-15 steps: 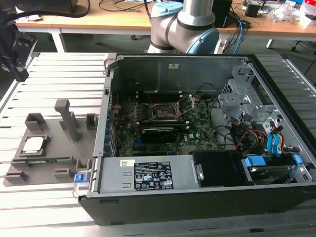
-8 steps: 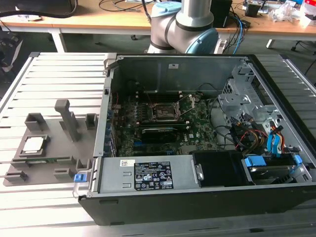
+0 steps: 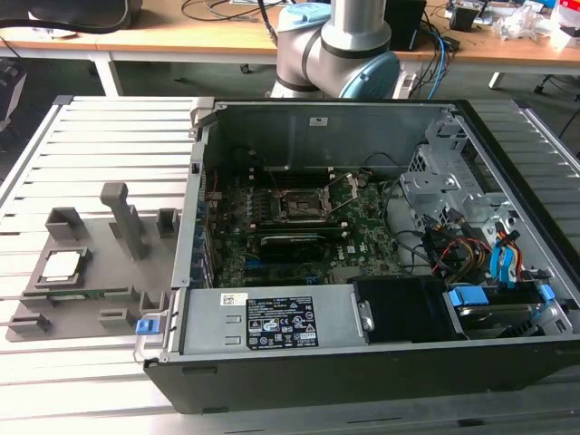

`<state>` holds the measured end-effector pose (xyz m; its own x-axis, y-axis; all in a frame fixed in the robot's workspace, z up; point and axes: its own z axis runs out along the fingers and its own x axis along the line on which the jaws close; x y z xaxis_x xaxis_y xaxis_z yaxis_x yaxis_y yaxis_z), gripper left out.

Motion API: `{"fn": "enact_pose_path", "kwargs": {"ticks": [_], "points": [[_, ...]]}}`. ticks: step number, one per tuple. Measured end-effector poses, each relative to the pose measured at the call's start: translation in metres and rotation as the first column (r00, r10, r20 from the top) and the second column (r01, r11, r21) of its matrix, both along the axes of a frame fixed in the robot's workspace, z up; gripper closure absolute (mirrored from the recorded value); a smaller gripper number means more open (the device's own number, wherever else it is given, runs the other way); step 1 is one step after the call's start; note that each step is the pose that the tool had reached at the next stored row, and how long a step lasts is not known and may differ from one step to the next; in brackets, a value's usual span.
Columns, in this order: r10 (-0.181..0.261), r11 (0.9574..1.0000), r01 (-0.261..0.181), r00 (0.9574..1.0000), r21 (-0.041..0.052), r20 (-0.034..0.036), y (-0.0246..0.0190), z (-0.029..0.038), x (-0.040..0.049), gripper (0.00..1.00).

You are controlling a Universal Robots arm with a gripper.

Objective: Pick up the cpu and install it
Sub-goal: 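Reach for the cpu, then pick up the cpu and move it towards the insertion slot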

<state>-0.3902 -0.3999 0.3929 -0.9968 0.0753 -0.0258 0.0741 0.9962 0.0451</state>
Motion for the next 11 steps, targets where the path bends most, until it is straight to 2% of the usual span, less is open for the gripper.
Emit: {"fn": "enact_pose_path", "kwargs": {"ticks": [11], "points": [[0.000, 1.0000, 0.000, 1.0000, 0.0000, 0.0000, 0.0000, 0.0000, -0.0007, 0.89]]}}
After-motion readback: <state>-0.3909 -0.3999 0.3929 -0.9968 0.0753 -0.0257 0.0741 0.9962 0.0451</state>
